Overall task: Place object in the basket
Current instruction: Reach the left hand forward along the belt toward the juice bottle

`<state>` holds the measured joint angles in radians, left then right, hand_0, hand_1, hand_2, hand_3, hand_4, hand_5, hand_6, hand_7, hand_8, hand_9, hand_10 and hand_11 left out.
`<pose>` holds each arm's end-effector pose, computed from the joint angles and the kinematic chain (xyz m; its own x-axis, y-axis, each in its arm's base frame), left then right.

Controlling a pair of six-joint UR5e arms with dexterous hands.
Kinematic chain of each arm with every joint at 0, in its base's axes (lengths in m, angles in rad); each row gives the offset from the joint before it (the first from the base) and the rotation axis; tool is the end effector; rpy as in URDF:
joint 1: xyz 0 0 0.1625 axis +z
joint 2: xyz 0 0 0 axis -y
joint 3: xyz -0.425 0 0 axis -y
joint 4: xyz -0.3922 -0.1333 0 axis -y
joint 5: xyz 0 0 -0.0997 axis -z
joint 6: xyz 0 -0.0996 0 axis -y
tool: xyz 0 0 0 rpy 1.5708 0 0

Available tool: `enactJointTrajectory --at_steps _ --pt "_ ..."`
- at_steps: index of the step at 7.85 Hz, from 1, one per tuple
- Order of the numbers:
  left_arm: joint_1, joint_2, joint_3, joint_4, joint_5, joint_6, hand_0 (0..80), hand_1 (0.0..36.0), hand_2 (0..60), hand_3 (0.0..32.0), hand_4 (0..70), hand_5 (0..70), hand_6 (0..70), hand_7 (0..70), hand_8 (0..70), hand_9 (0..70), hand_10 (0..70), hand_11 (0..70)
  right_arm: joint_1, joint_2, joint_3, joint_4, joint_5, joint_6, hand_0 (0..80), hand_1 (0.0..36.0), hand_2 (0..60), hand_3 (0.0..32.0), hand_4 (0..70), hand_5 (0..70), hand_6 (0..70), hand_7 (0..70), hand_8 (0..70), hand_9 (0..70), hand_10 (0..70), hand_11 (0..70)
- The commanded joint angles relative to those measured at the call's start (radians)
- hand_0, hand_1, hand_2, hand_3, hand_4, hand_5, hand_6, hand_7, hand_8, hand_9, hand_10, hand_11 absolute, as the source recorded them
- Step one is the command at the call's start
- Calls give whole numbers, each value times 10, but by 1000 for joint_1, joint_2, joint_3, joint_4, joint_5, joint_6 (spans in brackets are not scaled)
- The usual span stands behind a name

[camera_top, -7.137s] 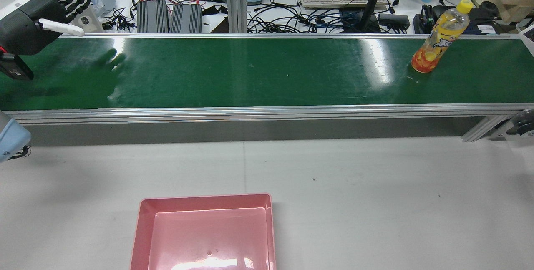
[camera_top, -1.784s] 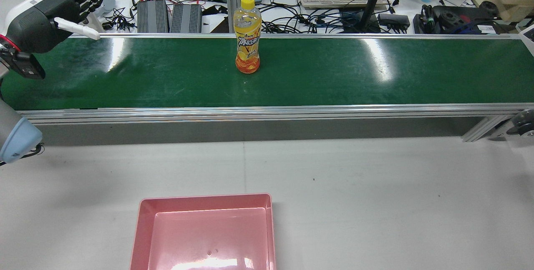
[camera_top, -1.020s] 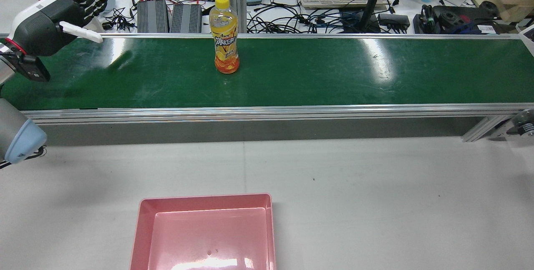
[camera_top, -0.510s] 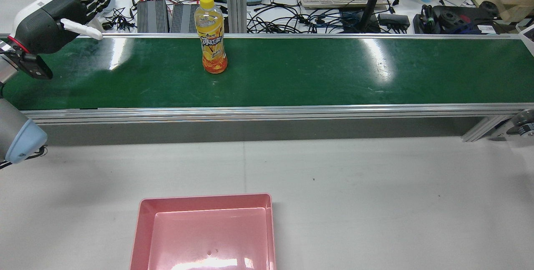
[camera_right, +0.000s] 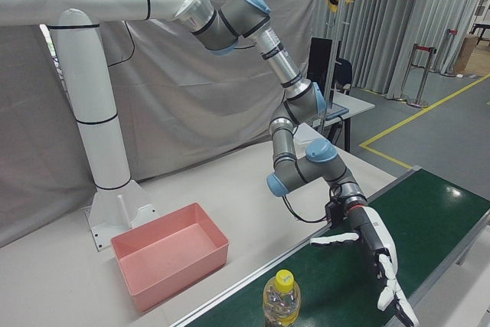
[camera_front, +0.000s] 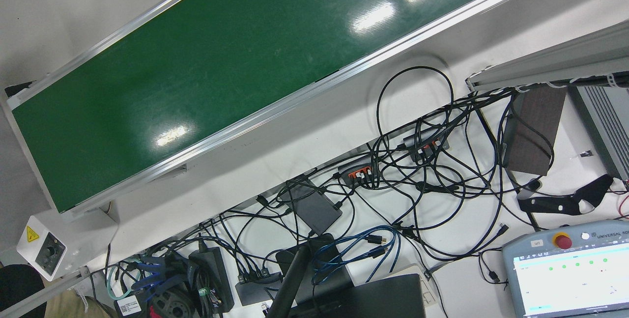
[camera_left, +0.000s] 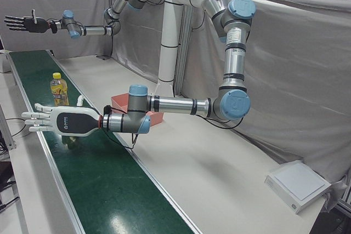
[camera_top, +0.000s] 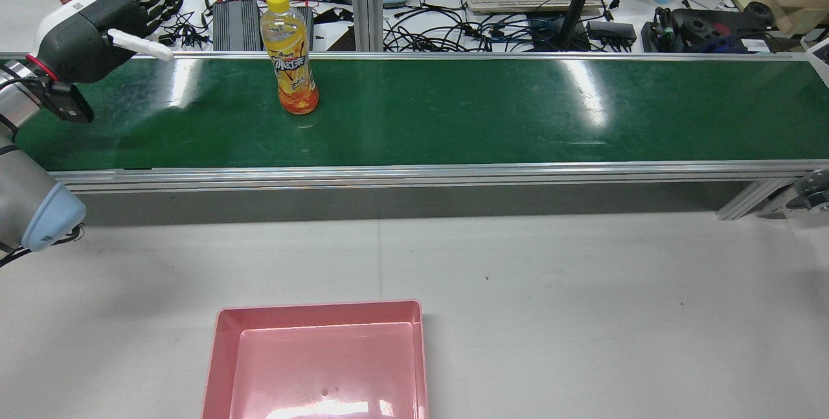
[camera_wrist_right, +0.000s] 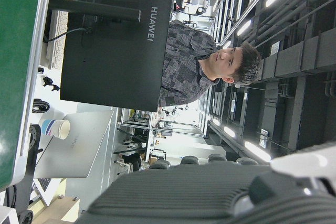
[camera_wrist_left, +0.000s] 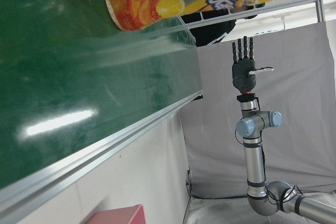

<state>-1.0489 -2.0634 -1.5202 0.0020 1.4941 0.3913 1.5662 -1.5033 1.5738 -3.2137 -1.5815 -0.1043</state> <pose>0.2207 -0.6665 0.4171 -0.9119 -0.2631 -0.3149 0.1465 0.5080 -0.8488 0.1298 -0.5199 0.6588 -0.9944 0.0154 0.1041 -0.1041 0.0000 -0.9946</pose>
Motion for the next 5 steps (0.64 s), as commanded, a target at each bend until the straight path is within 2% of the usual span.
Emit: enactJointTrajectory --at_steps 1,5 --pt "41 -26 2 18 -2 1 537 177 0 0 88 246 0 39 31 14 0 5 0 0 0 0 0 0 0 0 0 0 0 0 0 0 0 0 0 0" --pt "64 -38 2 15 0 -2 535 175 0 0 77 257 0 33 28 10 0 1 0 0 0 0 0 0 0 0 0 0 0 0 0 0 0 0 0 0"
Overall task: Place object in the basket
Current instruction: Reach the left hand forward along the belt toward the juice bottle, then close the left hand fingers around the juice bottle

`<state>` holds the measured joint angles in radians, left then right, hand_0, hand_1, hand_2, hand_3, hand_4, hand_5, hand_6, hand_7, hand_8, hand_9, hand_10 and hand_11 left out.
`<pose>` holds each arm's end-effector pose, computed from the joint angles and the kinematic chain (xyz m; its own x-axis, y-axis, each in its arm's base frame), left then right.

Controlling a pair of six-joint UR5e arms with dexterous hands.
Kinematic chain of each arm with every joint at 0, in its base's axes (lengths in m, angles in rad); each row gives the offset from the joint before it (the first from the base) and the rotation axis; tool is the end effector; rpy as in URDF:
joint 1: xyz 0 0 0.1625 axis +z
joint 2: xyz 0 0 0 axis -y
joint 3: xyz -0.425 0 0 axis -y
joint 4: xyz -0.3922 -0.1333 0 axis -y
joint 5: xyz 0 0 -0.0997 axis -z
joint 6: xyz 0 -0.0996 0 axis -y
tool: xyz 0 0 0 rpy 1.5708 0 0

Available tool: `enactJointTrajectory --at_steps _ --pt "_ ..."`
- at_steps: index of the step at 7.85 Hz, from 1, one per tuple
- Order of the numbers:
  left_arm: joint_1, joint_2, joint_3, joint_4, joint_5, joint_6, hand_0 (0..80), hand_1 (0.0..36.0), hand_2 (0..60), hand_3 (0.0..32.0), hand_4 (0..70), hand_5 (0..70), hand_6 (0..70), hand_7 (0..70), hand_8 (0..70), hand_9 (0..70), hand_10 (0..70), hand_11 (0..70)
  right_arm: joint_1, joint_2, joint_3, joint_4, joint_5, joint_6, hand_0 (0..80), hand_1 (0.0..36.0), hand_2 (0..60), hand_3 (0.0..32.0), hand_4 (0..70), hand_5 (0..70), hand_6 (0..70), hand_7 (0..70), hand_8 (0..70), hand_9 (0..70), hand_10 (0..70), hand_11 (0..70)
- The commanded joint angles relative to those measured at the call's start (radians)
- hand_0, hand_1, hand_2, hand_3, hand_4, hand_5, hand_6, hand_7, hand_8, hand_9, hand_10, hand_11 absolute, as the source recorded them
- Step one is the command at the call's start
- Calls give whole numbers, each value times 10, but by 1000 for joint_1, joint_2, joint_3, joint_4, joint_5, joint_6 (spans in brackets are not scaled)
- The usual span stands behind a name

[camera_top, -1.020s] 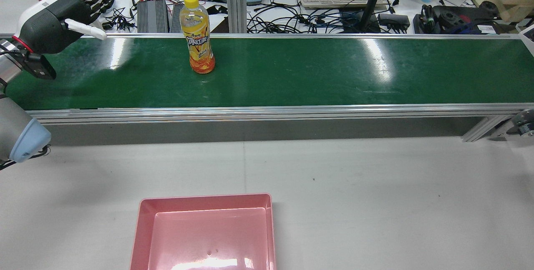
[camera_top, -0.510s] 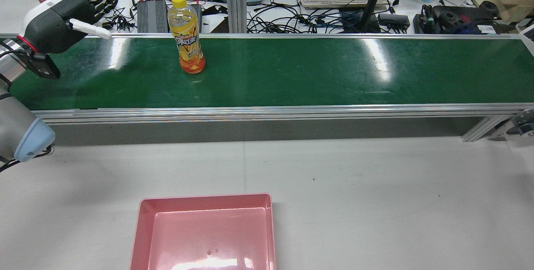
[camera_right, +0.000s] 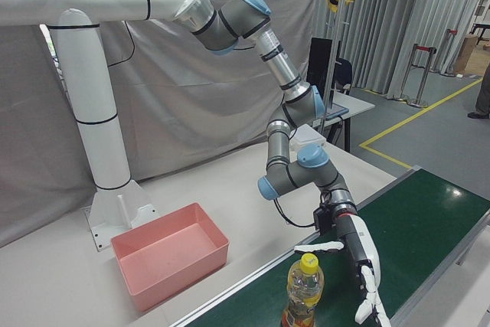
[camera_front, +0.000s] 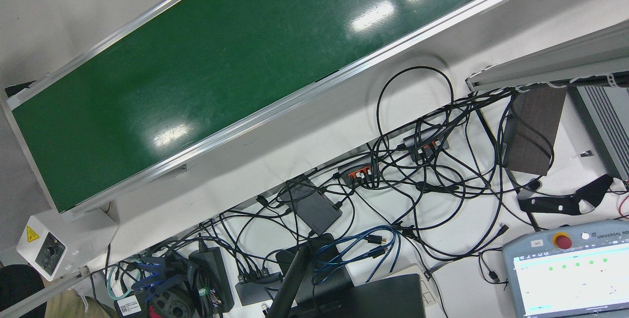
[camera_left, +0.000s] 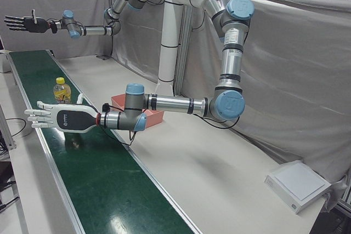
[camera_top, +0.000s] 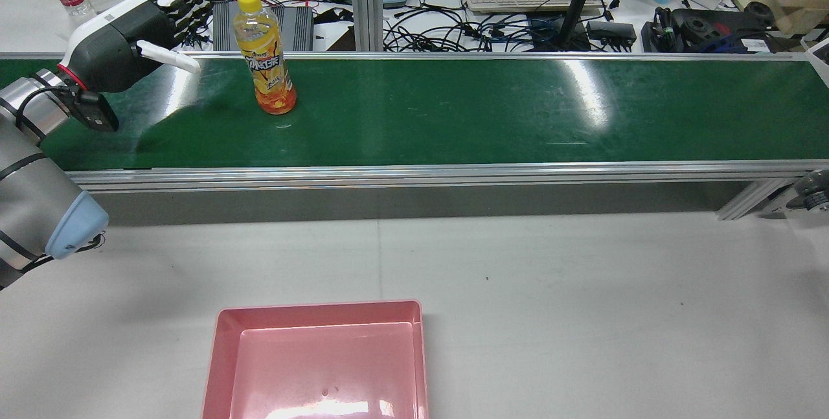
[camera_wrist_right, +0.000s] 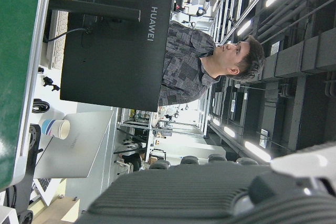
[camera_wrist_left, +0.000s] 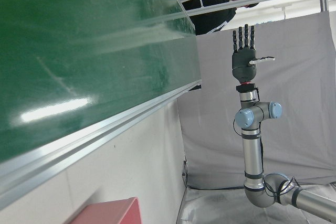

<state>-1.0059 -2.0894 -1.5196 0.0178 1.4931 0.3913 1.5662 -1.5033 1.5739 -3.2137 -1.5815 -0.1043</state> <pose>0.2522 -0.6613 0.4015 -0.9018 -0.2988 -0.3123 0.1204 0.5204 -0.8454 0.1298 -0.5199 0.6587 -0.9944 0.0154 0.1041 -0.1041 0.0001 -0.9946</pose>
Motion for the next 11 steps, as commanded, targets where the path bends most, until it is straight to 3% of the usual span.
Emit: enactJointTrajectory --at_steps 1,4,5,6,7,8,9,11 --pt "30 -14 1 -1 1 -2 537 175 0 0 81 260 0 31 31 12 0 2 0 0 0 0 0 0 0 0 0 0 0 0 0 0 0 0 0 0" --pt "30 -12 2 40 -1 -3 540 182 0 0 88 270 0 35 35 20 0 6 0 0 0 0 0 0 0 0 0 0 0 0 0 0 0 0 0 0" --pt "26 -29 1 47 -1 -3 571 218 31 0 105 446 1 64 98 117 89 151 0 0 0 0 0 0 0 0 0 0 0 0 0 0 0 0 0 0" --pt "24 -31 -1 47 -1 -3 685 212 161 0 644 700 327 494 399 545 638 700 0 0 0 0 0 0 0 0 0 0 0 0 0 0 0 0 0 0" --pt "27 -34 -5 47 -1 -3 648 146 426 0 700 700 700 700 700 700 700 700 0 0 0 0 0 0 0 0 0 0 0 0 0 0 0 0 0 0" --pt "27 -35 -7 47 -1 -3 572 138 600 0 700 700 700 700 700 700 700 700 0 0 0 0 0 0 0 0 0 0 0 0 0 0 0 0 0 0" --pt "27 -41 -11 47 -1 -5 544 167 600 0 700 700 700 700 700 700 700 700 0 0 0 0 0 0 0 0 0 0 0 0 0 0 0 0 0 0" --pt "33 -67 -51 47 1 -5 525 182 600 0 700 700 700 700 700 700 700 700 0 0 0 -2 0 0 0 0 0 0 0 0 0 0 0 0 0 0"
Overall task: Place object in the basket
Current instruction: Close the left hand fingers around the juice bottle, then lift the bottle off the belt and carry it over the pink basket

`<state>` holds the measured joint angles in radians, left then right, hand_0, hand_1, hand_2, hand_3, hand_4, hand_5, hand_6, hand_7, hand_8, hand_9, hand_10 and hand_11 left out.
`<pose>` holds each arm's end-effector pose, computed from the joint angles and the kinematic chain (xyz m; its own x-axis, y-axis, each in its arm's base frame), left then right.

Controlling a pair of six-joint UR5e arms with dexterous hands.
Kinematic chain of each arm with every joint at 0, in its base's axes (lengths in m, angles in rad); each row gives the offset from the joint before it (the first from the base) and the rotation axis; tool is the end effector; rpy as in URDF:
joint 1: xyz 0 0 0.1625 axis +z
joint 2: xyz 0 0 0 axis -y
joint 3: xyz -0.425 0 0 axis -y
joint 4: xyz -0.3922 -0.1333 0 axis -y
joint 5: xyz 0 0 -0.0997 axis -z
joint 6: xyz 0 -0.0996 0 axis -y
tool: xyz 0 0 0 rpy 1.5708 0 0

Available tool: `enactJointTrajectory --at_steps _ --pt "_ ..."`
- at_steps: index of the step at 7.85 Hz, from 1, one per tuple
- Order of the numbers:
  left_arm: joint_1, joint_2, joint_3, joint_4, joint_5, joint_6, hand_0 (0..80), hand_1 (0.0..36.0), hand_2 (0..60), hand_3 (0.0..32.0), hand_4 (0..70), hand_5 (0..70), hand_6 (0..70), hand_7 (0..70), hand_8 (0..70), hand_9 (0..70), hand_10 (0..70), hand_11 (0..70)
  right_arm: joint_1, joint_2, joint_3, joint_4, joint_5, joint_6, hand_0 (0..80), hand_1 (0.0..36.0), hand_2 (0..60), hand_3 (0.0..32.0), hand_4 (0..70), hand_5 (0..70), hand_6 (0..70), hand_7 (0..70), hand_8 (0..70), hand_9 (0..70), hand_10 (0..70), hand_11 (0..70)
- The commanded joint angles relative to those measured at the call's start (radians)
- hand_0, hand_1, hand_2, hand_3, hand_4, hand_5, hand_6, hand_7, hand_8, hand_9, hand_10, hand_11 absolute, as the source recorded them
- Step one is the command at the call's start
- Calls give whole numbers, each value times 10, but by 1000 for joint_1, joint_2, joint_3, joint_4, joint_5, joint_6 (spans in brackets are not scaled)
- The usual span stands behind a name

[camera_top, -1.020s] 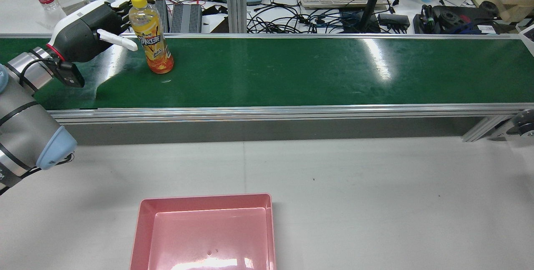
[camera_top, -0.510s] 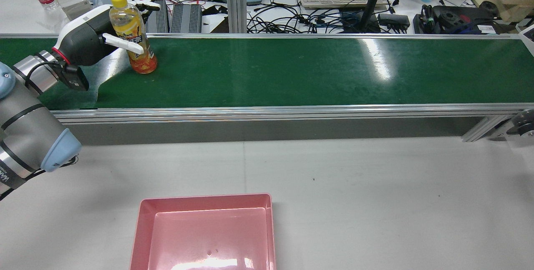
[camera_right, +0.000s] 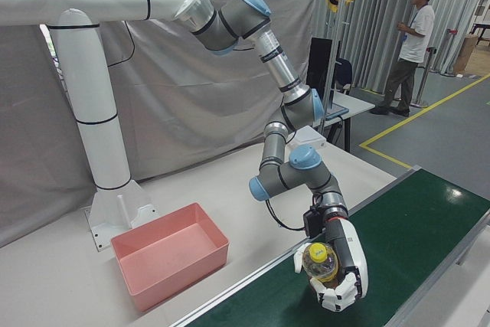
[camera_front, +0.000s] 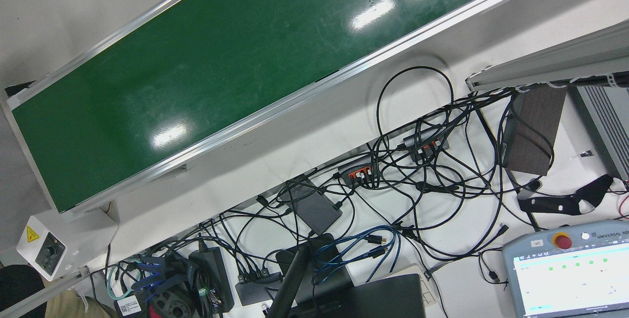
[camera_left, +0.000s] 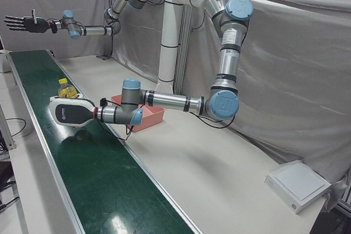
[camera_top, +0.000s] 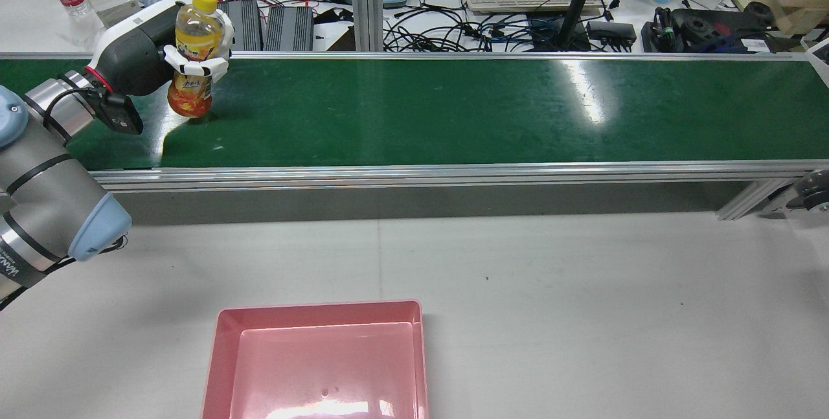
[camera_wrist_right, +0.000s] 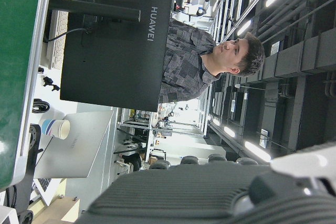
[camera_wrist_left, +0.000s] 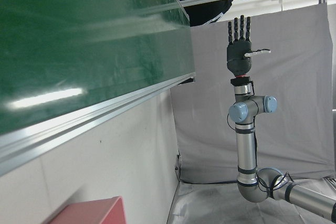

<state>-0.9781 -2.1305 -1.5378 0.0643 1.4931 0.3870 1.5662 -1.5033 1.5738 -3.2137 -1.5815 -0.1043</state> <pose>0.2729 -0.6578 0.3704 -0.8958 -0.3227 -0.3057 0.0960 0.5311 -0.8419 0.1298 -0.5199 0.6588 -0.9944 0.0154 0.1041 -0.1041 0.0000 -0.9946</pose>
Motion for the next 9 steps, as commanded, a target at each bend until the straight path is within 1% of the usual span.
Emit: enactJointTrajectory --at_steps 1,2,3,4,5,6,7,8,9 --pt "44 -55 -74 18 3 -2 520 176 600 0 700 700 700 700 700 700 700 700 0 0 0 0 0 0 0 0 0 0 0 0 0 0 0 0 0 0" --pt "120 -63 -144 81 0 0 522 175 600 0 700 700 700 700 700 700 700 700 0 0 0 0 0 0 0 0 0 0 0 0 0 0 0 0 0 0" --pt "136 -60 -165 83 -2 -2 537 176 600 0 700 700 700 700 700 700 700 700 0 0 0 0 0 0 0 0 0 0 0 0 0 0 0 0 0 0" --pt "147 -57 -201 81 -2 0 536 172 600 0 700 700 700 700 700 700 700 700 0 0 0 0 0 0 0 0 0 0 0 0 0 0 0 0 0 0" --pt "218 -48 -250 81 -2 0 532 163 600 0 700 700 700 700 700 700 700 700 0 0 0 0 0 0 0 0 0 0 0 0 0 0 0 0 0 0" --pt "290 -22 -266 71 -2 3 524 147 600 0 700 700 700 700 700 700 700 700 0 0 0 0 0 0 0 0 0 0 0 0 0 0 0 0 0 0" --pt "377 -14 -268 54 -2 15 524 142 600 0 700 700 700 700 700 700 700 700 0 0 0 0 0 0 0 0 0 0 0 0 0 0 0 0 0 0" --pt "427 -11 -274 34 -2 16 529 141 600 0 700 700 700 700 700 700 700 700 0 -2 0 0 0 0 0 0 0 0 0 0 0 0 0 0 0 0" --pt "467 12 -277 3 -2 35 523 124 600 0 700 700 700 700 700 700 700 700 0 0 0 0 0 0 0 0 0 0 0 0 0 0 0 0 0 0"
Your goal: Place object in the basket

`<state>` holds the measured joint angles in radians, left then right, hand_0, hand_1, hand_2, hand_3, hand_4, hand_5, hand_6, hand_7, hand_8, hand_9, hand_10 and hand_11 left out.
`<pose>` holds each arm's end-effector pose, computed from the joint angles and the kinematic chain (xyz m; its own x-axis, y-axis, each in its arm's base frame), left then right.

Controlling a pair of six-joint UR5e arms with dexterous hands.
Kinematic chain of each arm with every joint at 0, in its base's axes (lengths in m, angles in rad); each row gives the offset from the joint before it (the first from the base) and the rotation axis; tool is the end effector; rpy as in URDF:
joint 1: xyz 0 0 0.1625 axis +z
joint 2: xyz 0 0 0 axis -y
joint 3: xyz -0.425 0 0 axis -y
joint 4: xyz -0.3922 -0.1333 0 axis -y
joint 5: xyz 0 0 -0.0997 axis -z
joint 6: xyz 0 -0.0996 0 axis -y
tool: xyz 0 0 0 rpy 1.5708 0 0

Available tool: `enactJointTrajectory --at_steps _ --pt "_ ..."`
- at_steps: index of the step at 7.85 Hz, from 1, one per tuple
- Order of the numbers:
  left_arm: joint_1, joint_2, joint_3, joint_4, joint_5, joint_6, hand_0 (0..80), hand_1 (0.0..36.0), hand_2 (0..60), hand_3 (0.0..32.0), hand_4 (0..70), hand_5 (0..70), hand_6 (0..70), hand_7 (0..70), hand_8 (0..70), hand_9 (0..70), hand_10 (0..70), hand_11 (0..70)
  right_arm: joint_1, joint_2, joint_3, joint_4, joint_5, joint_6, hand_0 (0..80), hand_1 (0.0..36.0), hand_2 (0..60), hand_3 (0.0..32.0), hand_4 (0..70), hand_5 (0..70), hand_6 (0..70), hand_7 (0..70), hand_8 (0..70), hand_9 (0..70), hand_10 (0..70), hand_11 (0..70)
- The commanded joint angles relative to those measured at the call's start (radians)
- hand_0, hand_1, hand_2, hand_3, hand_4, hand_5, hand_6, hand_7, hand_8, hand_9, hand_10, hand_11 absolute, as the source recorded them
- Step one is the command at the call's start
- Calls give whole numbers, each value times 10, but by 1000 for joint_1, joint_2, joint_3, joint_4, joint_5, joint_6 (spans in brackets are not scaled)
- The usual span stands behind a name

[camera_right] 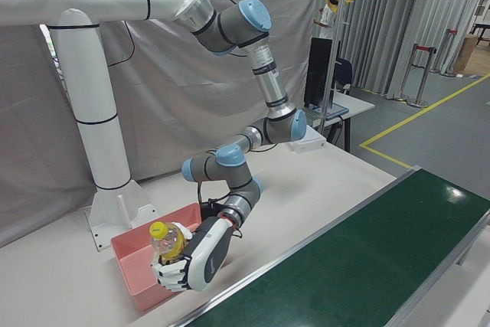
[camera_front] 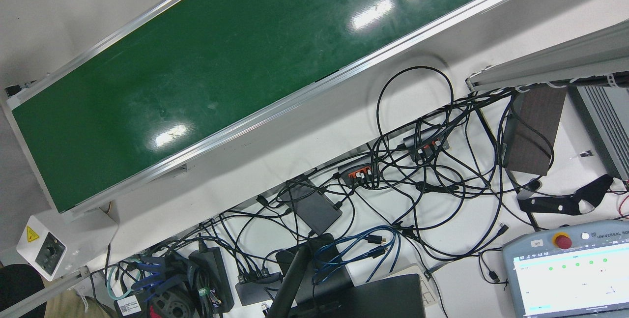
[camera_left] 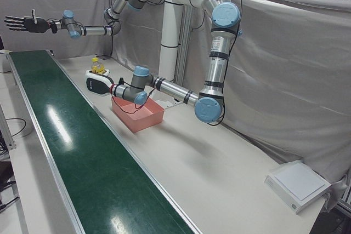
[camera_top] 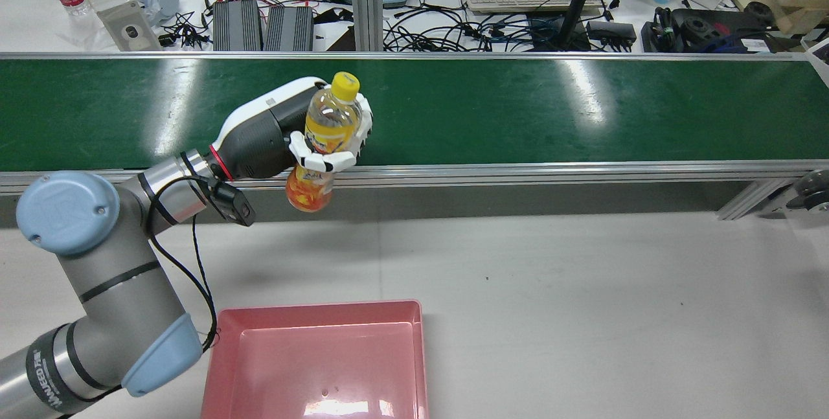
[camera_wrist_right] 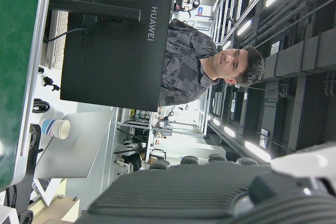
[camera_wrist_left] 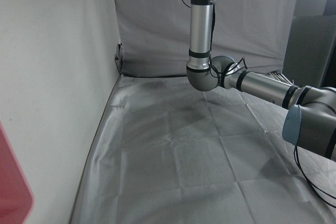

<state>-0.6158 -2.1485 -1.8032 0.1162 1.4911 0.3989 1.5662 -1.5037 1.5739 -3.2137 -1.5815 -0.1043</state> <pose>0.4430 -0.4864 0.2476 -0.7794 -0.5738 -0.2517 -0.2380 0.6427 -0.7282 0.1298 -0.5197 0.6589 -0.9944 0.0154 0.1041 -0.1041 -0.0003 -0.9946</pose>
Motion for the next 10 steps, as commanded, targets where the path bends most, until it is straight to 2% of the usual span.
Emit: enactJointTrajectory --at_steps 1,3,4,5,6,7,8,9,10 --pt "166 70 -18 -76 0 53 529 122 600 0 700 700 700 700 700 700 700 700 0 0 0 0 0 0 0 0 0 0 0 0 0 0 0 0 0 0" --pt "228 163 -40 -113 1 89 535 110 581 0 700 700 700 700 700 700 700 700 0 0 0 0 0 0 0 0 0 0 0 0 0 0 0 0 0 0" --pt "231 252 -110 -115 1 107 545 106 479 0 700 700 700 700 700 700 700 700 0 0 0 0 0 0 0 0 0 0 0 0 0 0 0 0 0 0" --pt "231 325 -160 -136 1 109 554 83 240 0 700 700 700 700 700 700 700 700 0 0 0 0 0 0 0 0 0 0 0 0 0 0 0 0 0 0" --pt "231 420 -177 -218 1 116 540 67 82 0 700 672 586 700 580 700 628 700 0 0 0 0 0 0 0 0 0 0 0 0 0 0 0 0 0 0" --pt "244 523 -179 -328 0 127 529 52 0 0 635 529 399 670 463 597 571 700 0 0 0 0 0 0 0 0 0 0 0 0 0 0 0 0 0 0" --pt "287 589 -179 -431 -3 150 521 55 0 0 462 440 214 485 332 446 489 691 0 0 0 0 0 0 0 0 0 0 0 0 0 0 0 0 0 0" --pt "338 587 -191 -440 -3 152 519 80 0 0 253 364 14 211 181 231 266 393 0 0 0 0 0 0 0 0 0 0 0 0 0 0 0 0 0 0" --pt "347 581 -223 -400 -2 149 521 93 0 0 166 327 0 145 146 153 115 176 0 0 0 0 0 0 0 0 0 0 0 0 0 0 0 0 0 0"
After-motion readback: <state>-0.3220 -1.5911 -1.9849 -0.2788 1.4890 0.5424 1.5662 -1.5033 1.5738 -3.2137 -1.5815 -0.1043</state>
